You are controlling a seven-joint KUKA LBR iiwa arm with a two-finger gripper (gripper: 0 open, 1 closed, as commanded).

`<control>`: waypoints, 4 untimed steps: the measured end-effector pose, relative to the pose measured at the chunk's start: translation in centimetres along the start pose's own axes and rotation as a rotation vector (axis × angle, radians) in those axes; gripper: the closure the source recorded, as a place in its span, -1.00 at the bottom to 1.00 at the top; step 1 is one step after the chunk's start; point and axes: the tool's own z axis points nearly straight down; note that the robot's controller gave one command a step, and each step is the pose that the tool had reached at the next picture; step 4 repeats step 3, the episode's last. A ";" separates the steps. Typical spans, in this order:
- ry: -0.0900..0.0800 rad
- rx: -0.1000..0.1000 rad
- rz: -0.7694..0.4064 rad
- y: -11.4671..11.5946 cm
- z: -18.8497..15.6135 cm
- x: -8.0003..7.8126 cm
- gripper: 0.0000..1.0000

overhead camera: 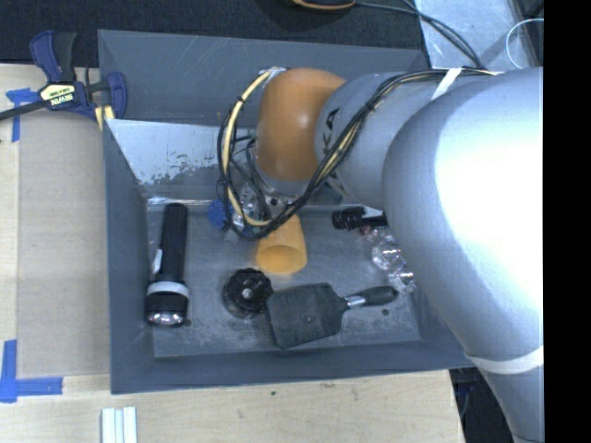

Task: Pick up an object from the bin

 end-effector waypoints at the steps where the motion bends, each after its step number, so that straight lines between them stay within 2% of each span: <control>1: -0.001 -0.001 0.000 0.0 -0.1 0.0 1.00; 4: 0.001 0.002 0.000 -0.1 -1.8 0.0 1.00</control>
Offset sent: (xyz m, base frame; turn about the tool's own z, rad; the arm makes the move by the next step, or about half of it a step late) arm 0.0000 0.0000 0.0255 0.0000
